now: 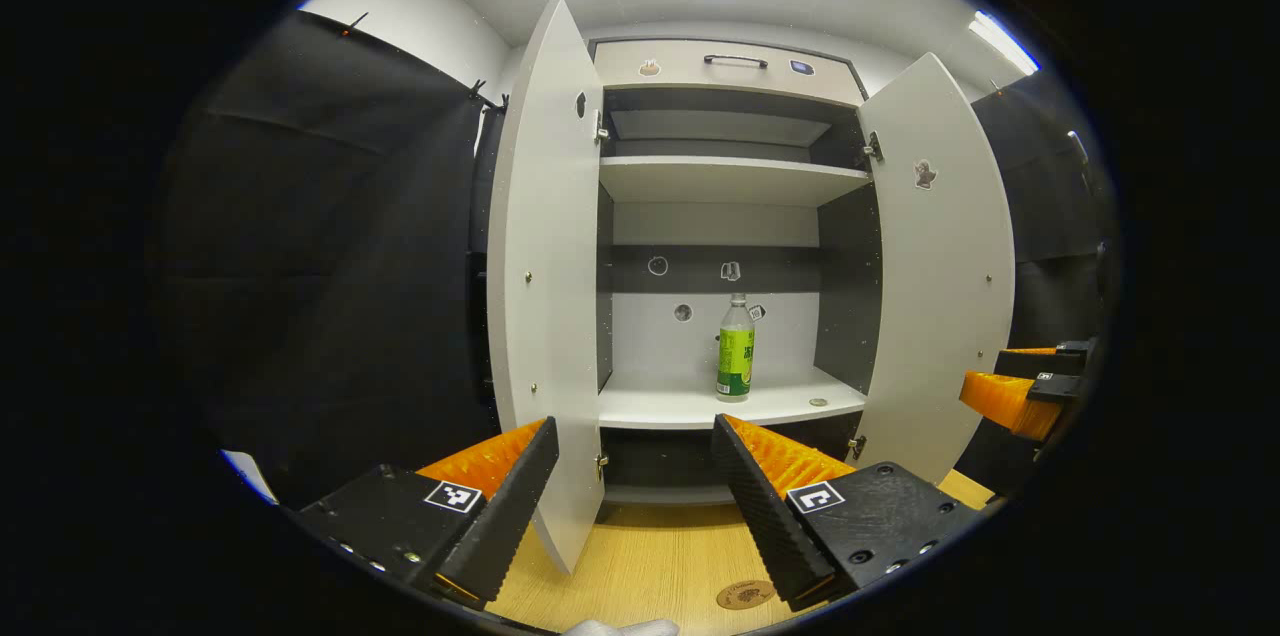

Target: Grasp the bottle in the cabinet with the left hand and place it on the coaster, then close the right door with the right hand and the left door with the left hand.

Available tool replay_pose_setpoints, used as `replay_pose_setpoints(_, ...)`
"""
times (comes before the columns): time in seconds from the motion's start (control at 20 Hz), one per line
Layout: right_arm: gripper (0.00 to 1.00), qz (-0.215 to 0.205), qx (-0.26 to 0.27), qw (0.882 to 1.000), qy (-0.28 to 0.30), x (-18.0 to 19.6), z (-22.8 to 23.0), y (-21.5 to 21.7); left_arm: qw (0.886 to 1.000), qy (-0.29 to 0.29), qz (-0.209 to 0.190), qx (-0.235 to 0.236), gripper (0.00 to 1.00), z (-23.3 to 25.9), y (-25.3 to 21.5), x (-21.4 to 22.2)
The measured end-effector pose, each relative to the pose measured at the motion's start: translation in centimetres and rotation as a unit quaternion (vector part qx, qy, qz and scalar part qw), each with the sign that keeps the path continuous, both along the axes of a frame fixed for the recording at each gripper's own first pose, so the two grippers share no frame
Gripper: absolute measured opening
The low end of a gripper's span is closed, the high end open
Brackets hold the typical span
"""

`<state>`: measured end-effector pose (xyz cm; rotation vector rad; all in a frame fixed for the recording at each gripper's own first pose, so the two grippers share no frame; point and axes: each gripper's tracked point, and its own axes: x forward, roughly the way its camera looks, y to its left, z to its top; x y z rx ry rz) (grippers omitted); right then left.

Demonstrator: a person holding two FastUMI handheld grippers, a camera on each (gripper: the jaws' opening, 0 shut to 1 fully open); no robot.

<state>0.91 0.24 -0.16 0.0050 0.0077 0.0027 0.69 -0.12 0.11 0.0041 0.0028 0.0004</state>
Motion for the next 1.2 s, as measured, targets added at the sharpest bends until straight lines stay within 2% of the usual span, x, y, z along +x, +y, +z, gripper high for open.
replay_pose_setpoints(0.15,0.99,-0.001,0.002,1.000,-0.002,0.2,0.1,-0.1,1.000,0.001,-0.003,0.000,0.95,-0.1,-0.3,0.6)
replay_pose_setpoints(0.25,0.95,-0.002,0.006,1.000,-0.001,0.3,0.0,-0.2,1.000,0.002,-0.009,-0.001,0.95,-0.3,-0.8,1.2)
replay_pose_setpoints(0.35,0.99,-0.005,0.006,1.000,0.001,0.5,0.1,-0.3,1.000,0.005,-0.021,-0.001,0.95,-0.6,-1.7,2.6)
replay_pose_setpoints(0.4,0.95,-0.006,0.005,1.000,0.002,0.5,0.2,-0.5,1.000,0.006,-0.027,0.000,0.95,-0.7,-2.2,3.5)
replay_pose_setpoints(0.5,0.99,-0.011,0.002,1.000,-0.001,0.7,0.8,-0.8,0.999,0.003,-0.040,0.000,0.95,-0.6,-3.5,5.6)
replay_pose_setpoints(0.8,0.99,-0.030,0.006,1.000,-0.005,0.7,2.6,-1.6,0.997,-0.017,-0.072,-0.020,0.95,0.5,-8.0,15.6)
replay_pose_setpoints(1.15,0.99,-0.054,0.000,0.998,0.008,1.1,3.1,-2.3,0.996,-0.032,-0.074,-0.033,0.95,0.9,-13.1,27.7)
replay_pose_setpoints(1.2,0.95,-0.057,-0.001,0.998,0.011,1.1,3.0,-2.3,0.997,-0.030,-0.071,-0.029,0.95,0.8,-13.7,29.2)
